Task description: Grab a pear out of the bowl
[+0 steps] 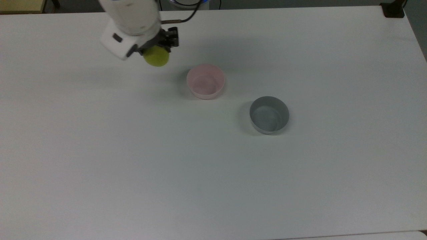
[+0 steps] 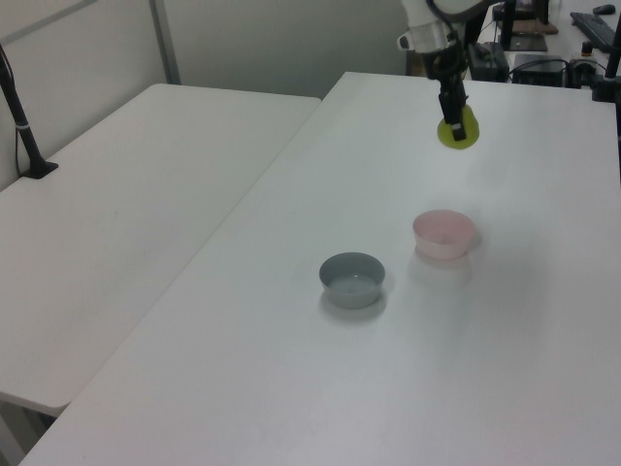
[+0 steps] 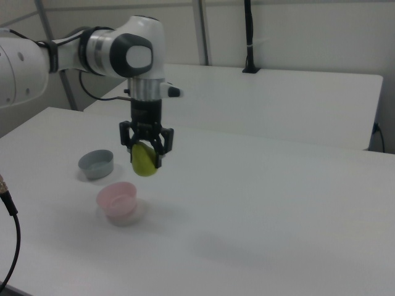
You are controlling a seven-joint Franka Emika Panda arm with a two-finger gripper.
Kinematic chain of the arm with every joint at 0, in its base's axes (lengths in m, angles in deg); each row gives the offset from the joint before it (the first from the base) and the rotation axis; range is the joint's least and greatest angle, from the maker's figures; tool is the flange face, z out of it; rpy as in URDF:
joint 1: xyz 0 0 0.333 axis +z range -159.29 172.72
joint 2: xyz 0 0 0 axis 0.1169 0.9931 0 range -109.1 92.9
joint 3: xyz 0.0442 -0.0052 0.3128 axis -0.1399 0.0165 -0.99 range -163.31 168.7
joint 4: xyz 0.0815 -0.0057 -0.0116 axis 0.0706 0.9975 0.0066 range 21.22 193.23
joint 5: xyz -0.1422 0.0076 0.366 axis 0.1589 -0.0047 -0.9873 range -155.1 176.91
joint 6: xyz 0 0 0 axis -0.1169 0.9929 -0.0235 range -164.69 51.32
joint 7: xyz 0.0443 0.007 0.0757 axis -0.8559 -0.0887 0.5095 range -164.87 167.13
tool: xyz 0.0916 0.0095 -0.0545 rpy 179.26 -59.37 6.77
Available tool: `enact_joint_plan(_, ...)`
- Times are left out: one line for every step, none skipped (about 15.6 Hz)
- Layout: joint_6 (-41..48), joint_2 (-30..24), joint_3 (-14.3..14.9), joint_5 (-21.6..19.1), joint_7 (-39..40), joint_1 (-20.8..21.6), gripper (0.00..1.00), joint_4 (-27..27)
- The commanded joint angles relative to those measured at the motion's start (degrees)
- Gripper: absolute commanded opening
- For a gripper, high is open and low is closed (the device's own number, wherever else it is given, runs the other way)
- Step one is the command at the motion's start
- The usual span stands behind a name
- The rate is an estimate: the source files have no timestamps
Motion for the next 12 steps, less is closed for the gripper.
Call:
enact_joint_plan(-3.6, 1.1, 0.0, -1.0, 1.4, -2.3, 0.53, -0.3)
enact_joint_plan(-5.0, 2.4, 0.0, -0.8, 1.4, -2.3, 0.54, -0.2)
enact_joint_plan(-5.7, 4.2, 0.0, -0.3, 1.4, -2.4, 0.56, -0.2)
enact_joint_plan(-6.1, 5.7, 0.0, -0.2, 1.3, -2.3, 0.58, -0.2)
enact_joint_plan(-6.8, 6.8, 0.0, -0.1, 1.0, -2.3, 0.59, -0.2)
enact_joint_plan(-8.2, 7.8, 0.0, -0.1, 0.7, -2.3, 0.59, -0.1)
enact_joint_plan(-9.3, 8.5, 0.1, -0.1, 0.6, -2.3, 0.62, 0.0)
enact_joint_plan(-10.0, 9.4, 0.1, -0.1, 0.5, -2.3, 0.64, 0.1)
enact_joint_plan(-10.5, 10.4, 0.1, -0.1, 0.4, -2.2, 0.65, 0.1)
enact_joint_plan(-11.3, 11.2, 0.0, -0.1, 0.3, -2.2, 0.66, 0.1)
enact_joint_plan(-12.5, 11.7, 0.0, -0.1, -0.2, -2.2, 0.66, 0.1)
enact_joint_plan(-13.4, 12.6, 0.0, -0.1, -0.8, -2.2, 0.70, 0.1)
